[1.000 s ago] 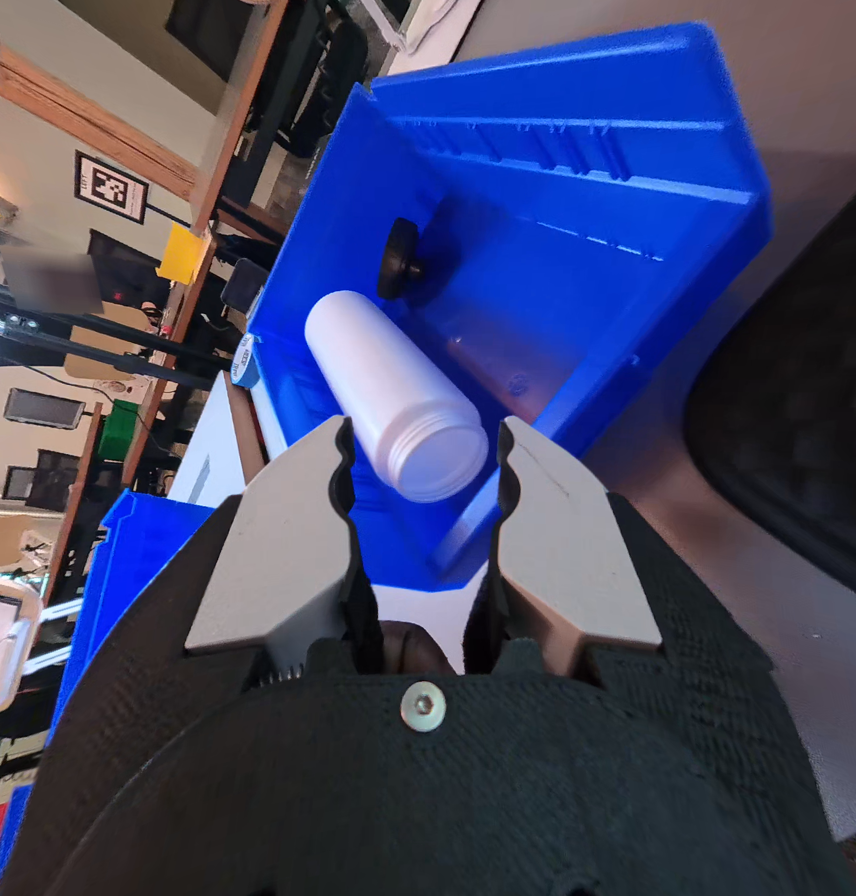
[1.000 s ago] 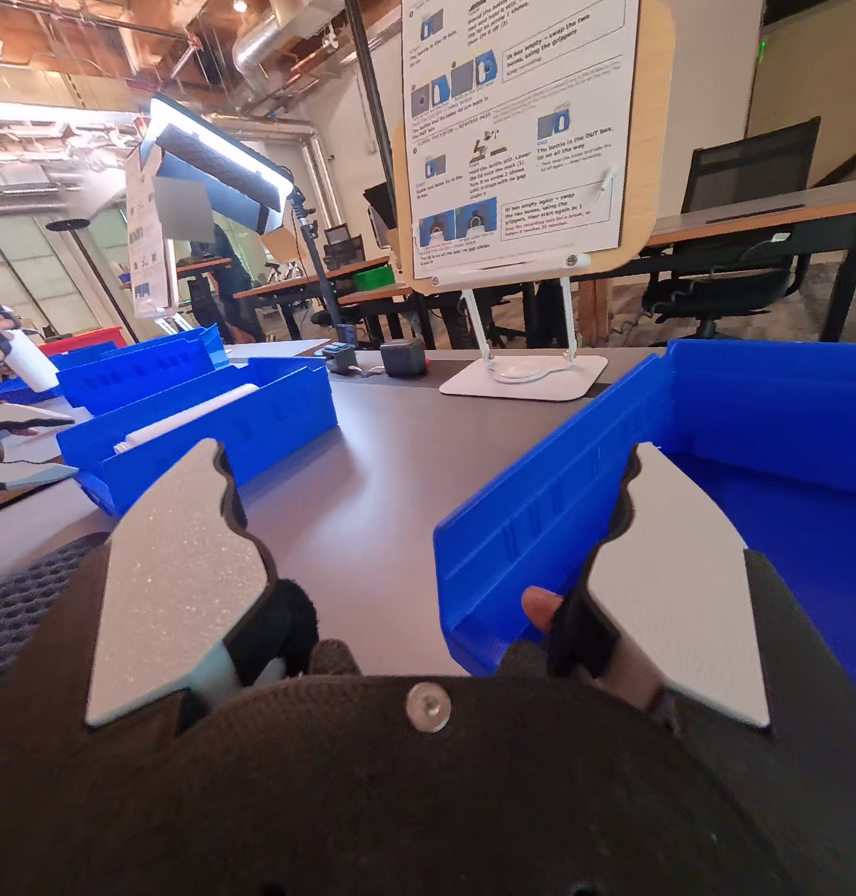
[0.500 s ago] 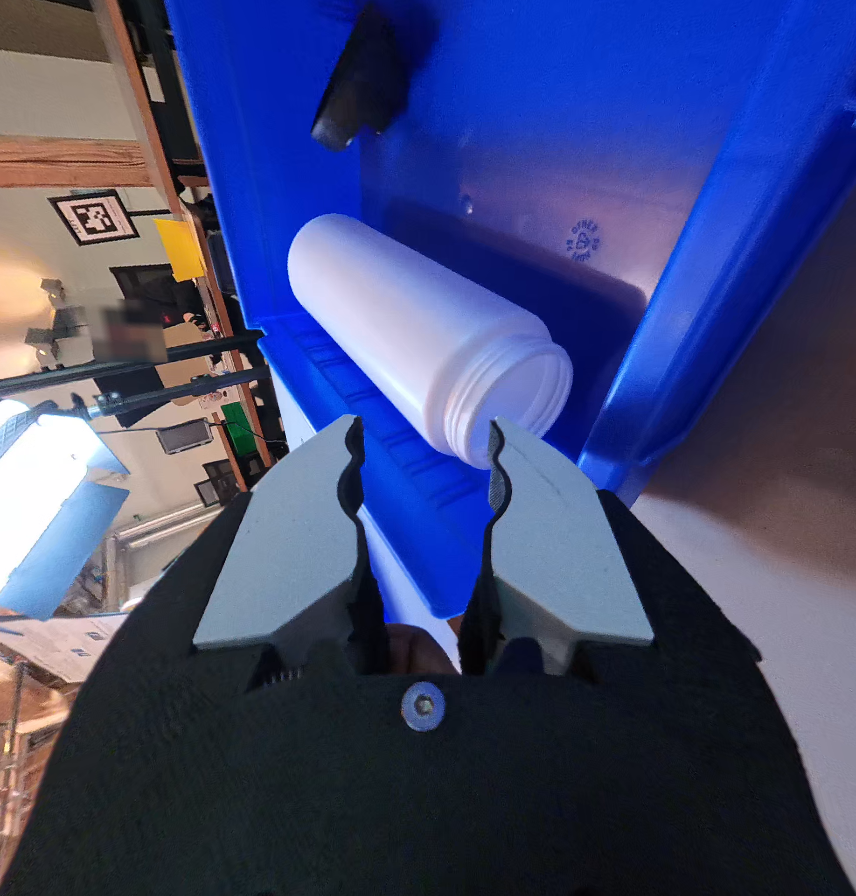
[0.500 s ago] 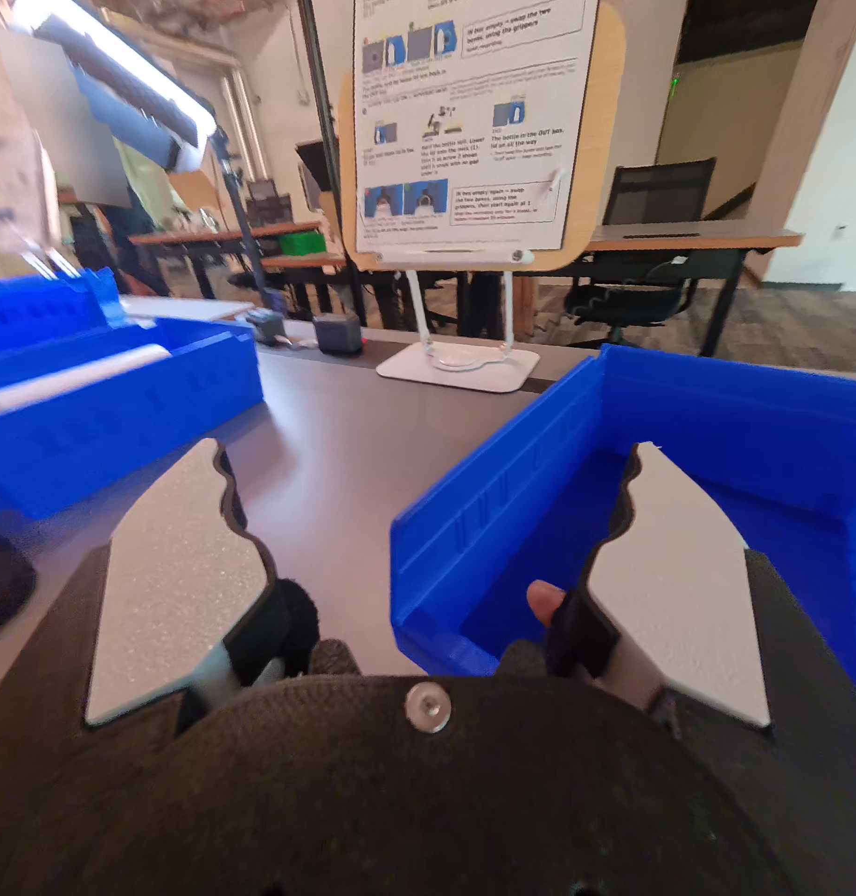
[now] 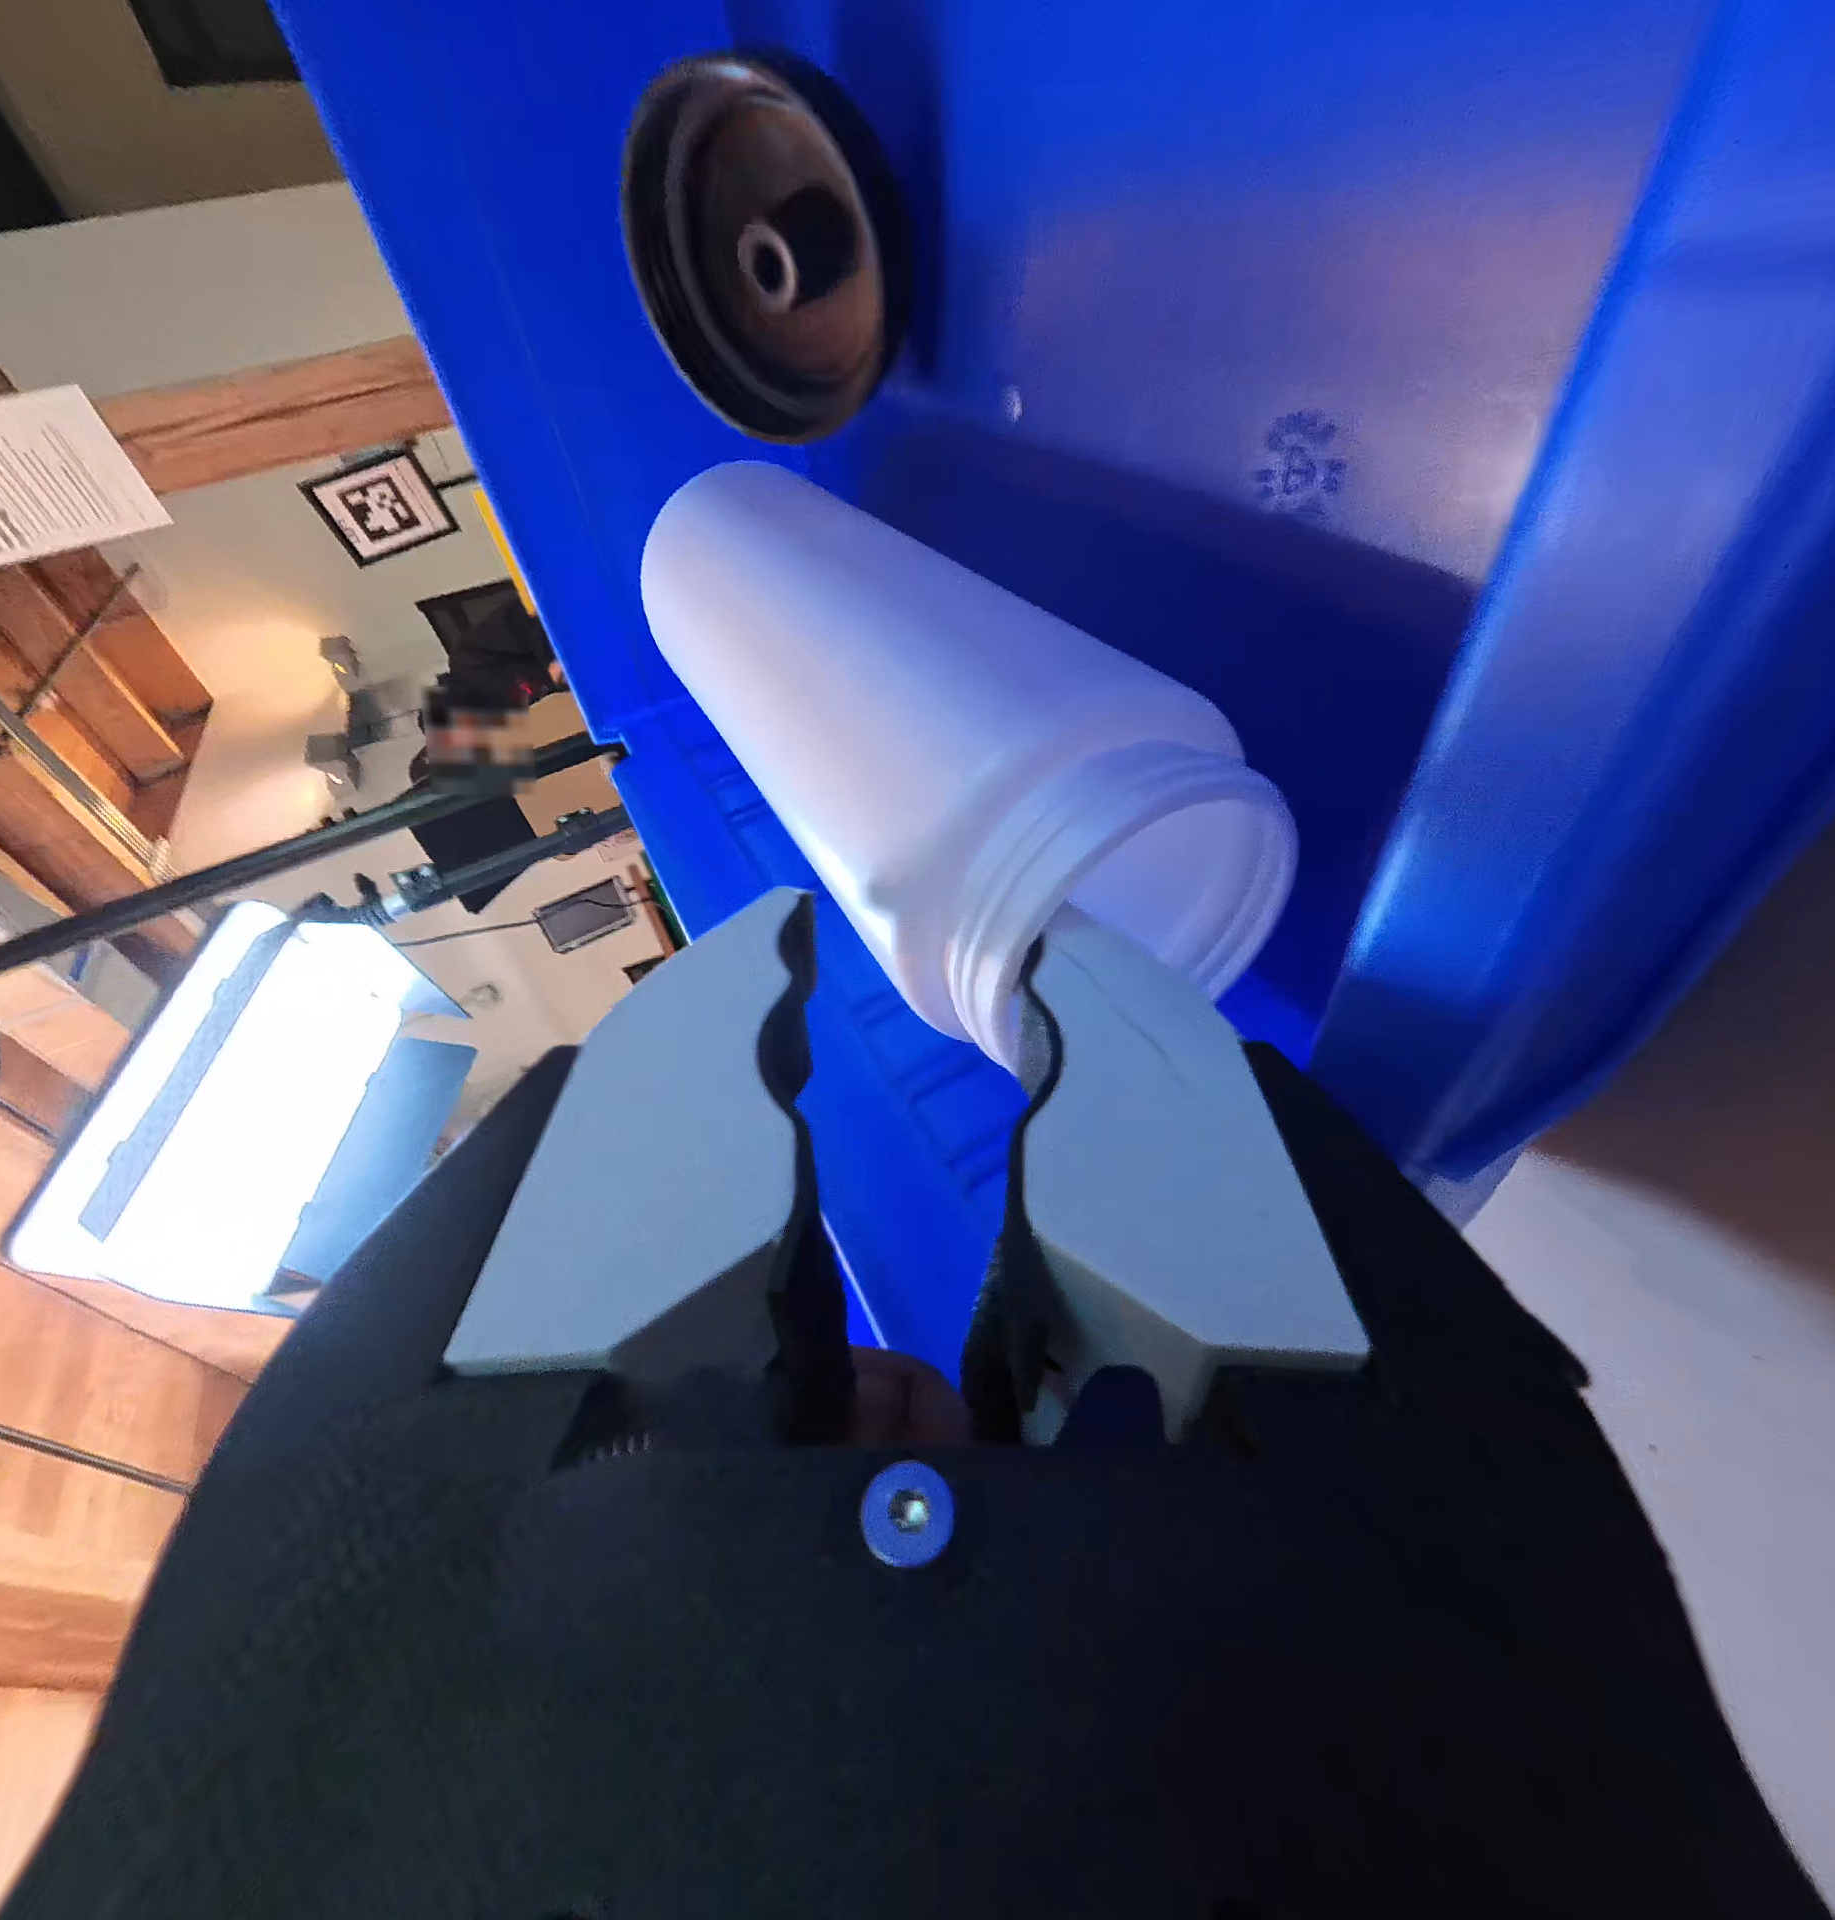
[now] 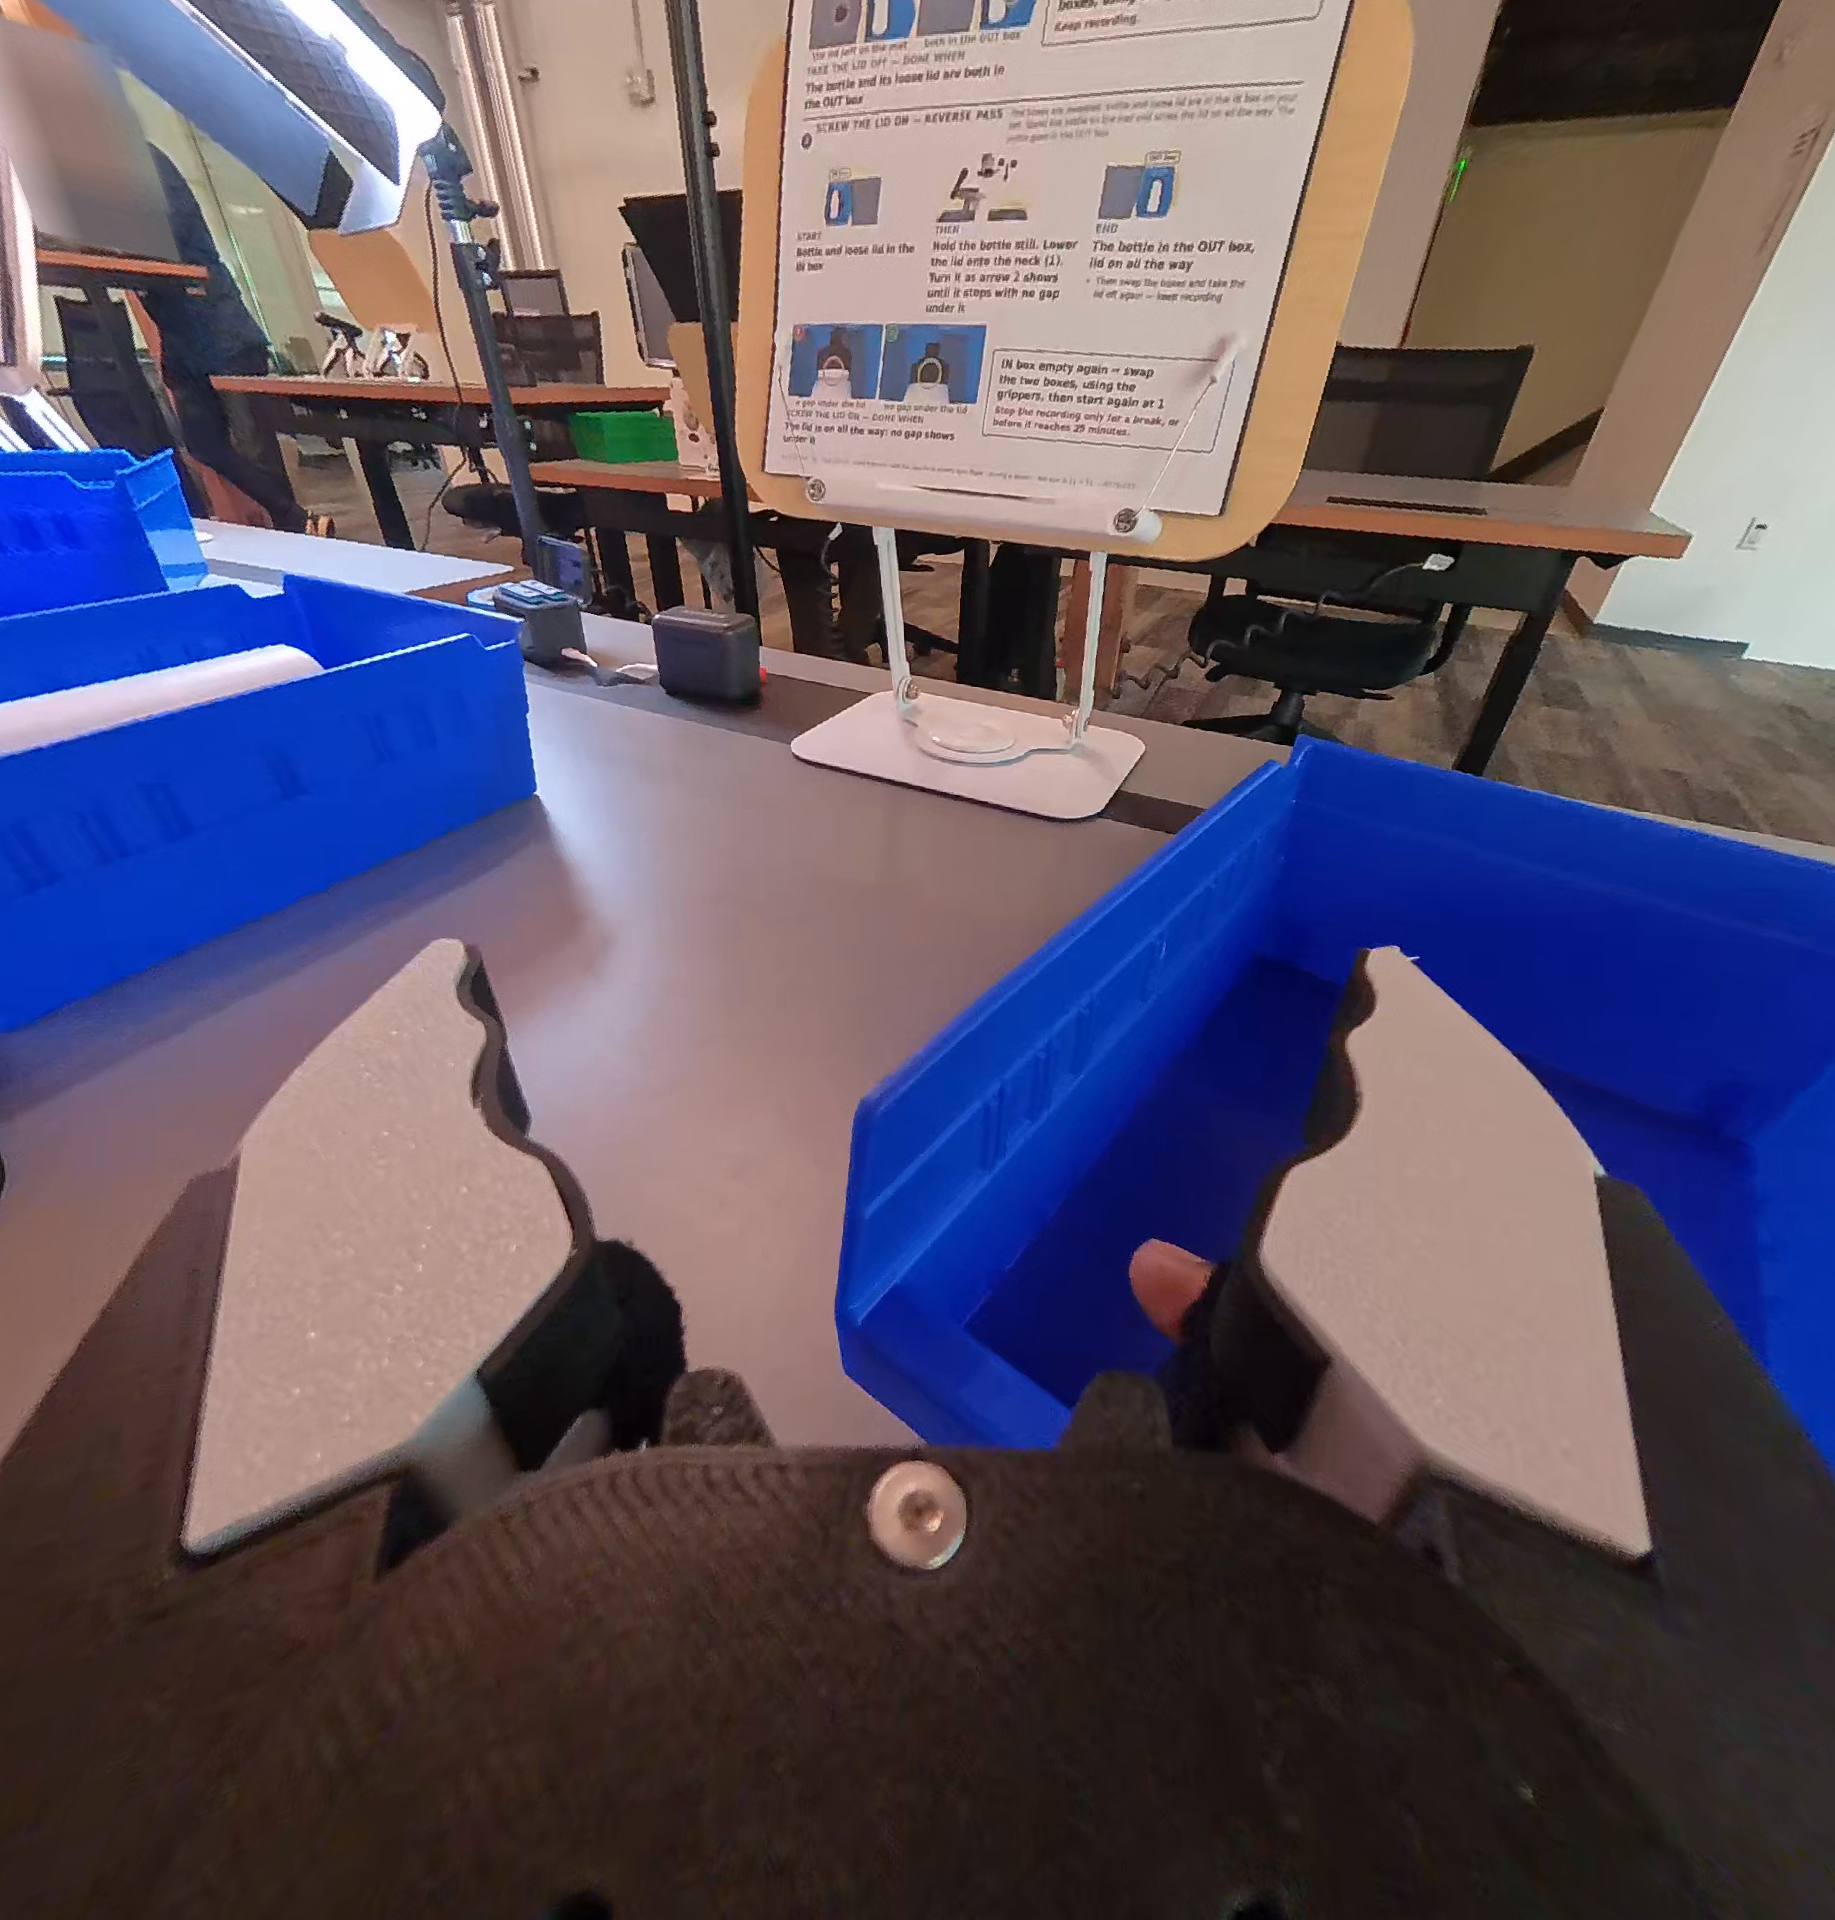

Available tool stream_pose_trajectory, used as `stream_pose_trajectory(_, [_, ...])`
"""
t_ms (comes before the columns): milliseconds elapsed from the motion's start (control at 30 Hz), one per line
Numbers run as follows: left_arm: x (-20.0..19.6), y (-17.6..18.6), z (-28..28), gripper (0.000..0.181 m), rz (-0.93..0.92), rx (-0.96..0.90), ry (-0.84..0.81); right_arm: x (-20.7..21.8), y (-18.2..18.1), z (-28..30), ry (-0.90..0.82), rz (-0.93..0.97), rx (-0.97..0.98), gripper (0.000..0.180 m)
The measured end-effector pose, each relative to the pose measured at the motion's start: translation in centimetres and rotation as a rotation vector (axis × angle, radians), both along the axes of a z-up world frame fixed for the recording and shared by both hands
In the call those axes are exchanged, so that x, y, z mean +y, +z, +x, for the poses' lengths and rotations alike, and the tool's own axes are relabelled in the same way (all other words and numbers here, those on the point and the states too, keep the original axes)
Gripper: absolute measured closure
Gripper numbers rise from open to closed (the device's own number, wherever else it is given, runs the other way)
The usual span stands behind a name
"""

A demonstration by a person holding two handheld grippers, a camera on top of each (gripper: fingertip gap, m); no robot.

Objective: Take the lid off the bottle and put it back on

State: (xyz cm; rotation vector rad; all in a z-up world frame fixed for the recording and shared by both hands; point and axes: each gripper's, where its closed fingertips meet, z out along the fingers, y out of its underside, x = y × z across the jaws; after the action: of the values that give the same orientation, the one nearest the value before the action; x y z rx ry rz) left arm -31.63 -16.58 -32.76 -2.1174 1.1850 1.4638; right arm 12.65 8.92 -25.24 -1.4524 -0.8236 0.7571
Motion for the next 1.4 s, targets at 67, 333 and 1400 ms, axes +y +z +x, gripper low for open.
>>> stream_pose_trajectory(67, [0.3,0.0,0.0,0.157,-0.004,0.067,-0.044,0.1,0.2,0.1,-0.007,0.001,0.015,0.034])
stream_pose_trajectory(333, [1.8,8.1,0.3,0.175,0.372,0.003,-0.046,-0.6,0.3,-0.5,0.027,0.007,0.007,0.033])
stream_pose_trajectory(1400, [15.8,12.6,29.2,0.175,-0.514,-0.596,-0.382,-0.3,0.1,-1.2,-0.004,-0.051,0.072,0.033])
